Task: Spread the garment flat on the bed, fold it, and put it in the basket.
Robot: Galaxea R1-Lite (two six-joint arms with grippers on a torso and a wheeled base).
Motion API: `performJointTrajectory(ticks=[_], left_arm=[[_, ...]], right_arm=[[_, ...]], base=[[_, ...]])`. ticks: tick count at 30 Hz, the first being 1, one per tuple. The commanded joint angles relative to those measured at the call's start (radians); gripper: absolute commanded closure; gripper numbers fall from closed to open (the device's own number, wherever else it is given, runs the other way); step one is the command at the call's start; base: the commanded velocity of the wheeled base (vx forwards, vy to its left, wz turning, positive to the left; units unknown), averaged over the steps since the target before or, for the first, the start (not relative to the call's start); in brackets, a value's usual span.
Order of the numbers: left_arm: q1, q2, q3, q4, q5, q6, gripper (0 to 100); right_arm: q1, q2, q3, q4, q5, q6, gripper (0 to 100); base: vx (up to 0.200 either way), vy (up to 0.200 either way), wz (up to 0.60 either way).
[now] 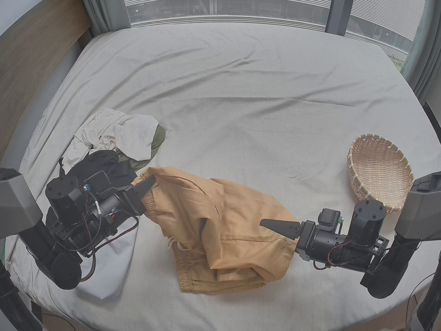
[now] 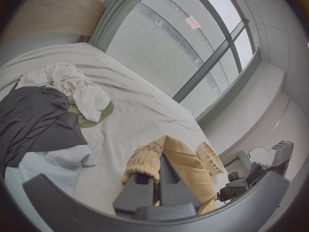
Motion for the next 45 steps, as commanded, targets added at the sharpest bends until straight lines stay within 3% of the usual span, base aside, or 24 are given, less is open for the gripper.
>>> performJointTrajectory(ticks=[1, 15, 16, 29, 35, 38, 42, 45], left_arm=[[0.001, -0.002, 0.002, -0.001, 0.0, -0.001, 100], [-0.001, 0.0, 0.006, -0.001, 0.0, -0.001, 100], [-0.001, 0.0, 0.006, -0.001, 0.0, -0.001, 100], [-0.002, -0.027, -0.007, -0.004, -0.005, -0.011, 100], [-0.028, -0.117, -0.052, -0.002, -0.051, -0.011, 100], [-0.03, -0.157, -0.067, -0.002, -0.08, -0.013, 100], [-0.022, -0.188, -0.066, -0.002, -0.206, -0.005, 100], [-0.005, -0.197, -0.061, -0.002, -0.255, -0.001, 100]], right_arm=[[0.026, 0.013, -0.03, -0.001, 0.0, -0.003, 0], [0.036, 0.039, -0.039, -0.001, -0.007, -0.046, 0], [0.036, 0.039, -0.039, -0.001, -0.007, -0.046, 100], [-0.007, -0.116, 0.064, 0.001, -0.009, -0.063, 100], [-0.079, -0.265, 0.113, 0.002, -0.004, -0.11, 100], [-0.114, -0.329, 0.123, 0.002, -0.003, -0.113, 100], [-0.163, -0.411, 0.14, 0.002, -0.003, -0.205, 100], [-0.18, -0.45, 0.143, 0.004, -0.001, -0.234, 100]], base=[[0.0, 0.0, 0.0], [0.0, 0.0, 0.0], [0.0, 0.0, 0.0], [0.0, 0.0, 0.0], [0.0, 0.0, 0.0], [0.0, 0.0, 0.0], [0.0, 0.0, 0.0], [0.0, 0.0, 0.0]])
